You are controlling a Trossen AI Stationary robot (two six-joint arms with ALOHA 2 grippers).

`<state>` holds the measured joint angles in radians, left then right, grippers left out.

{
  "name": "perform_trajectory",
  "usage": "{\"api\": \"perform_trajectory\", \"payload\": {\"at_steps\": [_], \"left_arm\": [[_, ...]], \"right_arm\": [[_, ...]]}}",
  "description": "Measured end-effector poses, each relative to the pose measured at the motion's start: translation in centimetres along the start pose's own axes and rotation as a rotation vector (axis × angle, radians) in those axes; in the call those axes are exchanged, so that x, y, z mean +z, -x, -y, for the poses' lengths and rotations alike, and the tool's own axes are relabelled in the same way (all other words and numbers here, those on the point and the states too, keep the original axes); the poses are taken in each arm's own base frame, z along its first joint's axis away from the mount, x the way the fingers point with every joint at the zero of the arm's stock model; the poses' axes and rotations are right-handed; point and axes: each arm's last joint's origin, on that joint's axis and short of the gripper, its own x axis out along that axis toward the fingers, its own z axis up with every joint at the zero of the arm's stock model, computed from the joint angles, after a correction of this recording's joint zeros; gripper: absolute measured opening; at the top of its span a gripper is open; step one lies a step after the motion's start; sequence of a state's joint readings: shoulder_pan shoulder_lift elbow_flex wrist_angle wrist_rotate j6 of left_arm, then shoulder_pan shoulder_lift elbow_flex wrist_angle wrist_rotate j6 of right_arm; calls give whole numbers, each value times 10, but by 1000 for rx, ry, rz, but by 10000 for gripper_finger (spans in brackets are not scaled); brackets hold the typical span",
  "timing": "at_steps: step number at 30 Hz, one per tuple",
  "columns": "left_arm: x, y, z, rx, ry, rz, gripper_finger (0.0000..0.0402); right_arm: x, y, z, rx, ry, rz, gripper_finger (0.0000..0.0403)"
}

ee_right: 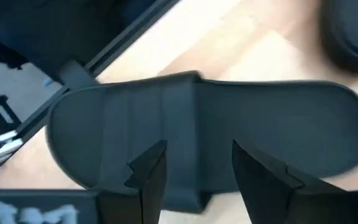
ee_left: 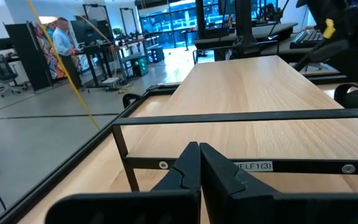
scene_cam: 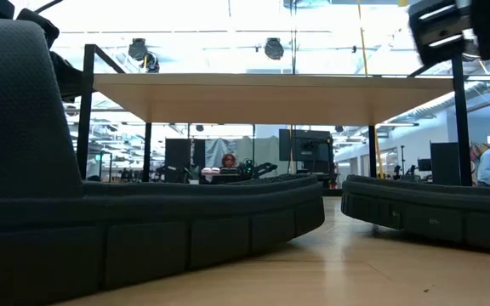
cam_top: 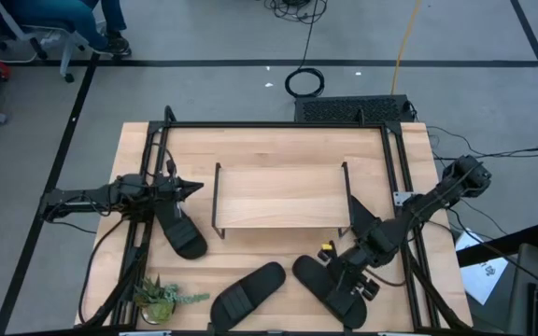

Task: Pick and place slides into the shelf
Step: Put the bottom right black slipper under the shelf

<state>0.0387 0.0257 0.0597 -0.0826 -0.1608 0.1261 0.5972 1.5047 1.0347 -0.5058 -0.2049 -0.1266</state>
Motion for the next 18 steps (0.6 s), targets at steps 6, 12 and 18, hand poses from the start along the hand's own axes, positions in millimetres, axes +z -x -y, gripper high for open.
{"api": "perform_trajectory", "payload": {"at_steps": [6,12,18], "left_arm": [[0,0,0,0,0,-1,1],[-1,0,0,-1,-3,-8,1],[-3,-1,0,1,-15,-29,1]], "right_arm": [[9,12,14,117,-56,58,165],[5,11,33,239,-150,74,165],[11,6,35,237,-78,102,165]]}}
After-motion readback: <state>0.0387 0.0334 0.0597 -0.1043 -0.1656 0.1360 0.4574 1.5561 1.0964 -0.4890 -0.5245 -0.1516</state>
